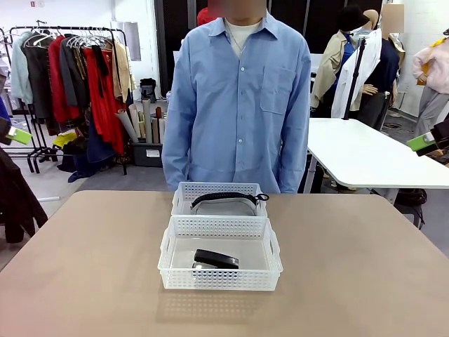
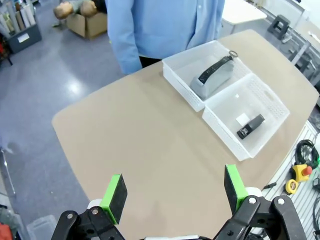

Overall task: Distribute items into two baskets.
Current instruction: Place the picked Stapler into the Organizing basket as instructed by the person.

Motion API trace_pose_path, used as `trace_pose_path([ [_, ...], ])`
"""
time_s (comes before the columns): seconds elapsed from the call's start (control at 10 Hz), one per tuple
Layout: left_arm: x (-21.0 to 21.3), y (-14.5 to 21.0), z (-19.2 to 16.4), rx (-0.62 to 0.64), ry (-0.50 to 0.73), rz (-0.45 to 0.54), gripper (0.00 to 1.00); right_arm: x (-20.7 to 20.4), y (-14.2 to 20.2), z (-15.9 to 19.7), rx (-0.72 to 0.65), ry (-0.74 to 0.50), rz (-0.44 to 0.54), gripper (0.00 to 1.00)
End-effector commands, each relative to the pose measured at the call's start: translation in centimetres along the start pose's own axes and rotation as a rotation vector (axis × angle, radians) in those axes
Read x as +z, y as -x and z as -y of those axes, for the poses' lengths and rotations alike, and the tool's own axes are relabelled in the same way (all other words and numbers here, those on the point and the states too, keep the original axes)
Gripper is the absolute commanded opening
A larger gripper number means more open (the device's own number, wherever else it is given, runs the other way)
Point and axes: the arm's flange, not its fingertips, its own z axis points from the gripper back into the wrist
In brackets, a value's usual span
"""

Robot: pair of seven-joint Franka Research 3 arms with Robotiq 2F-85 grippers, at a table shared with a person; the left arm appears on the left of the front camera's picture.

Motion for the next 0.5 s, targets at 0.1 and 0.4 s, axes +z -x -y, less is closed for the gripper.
trace_pose_path([
  [0.1, -0.76, -0.16, -0.05, -0.011, 0.036, 0.025, 1.00, -0.04, -0.02, -0.10, 0.006, -0.002, 0.001, 1.00],
  [0.4, -0.64, 0.07, 0.14, 0.000, 0.014, -0.005, 1.00, -0.04, -0.02, -0.10, 0.006, -0.002, 0.001, 1.00],
])
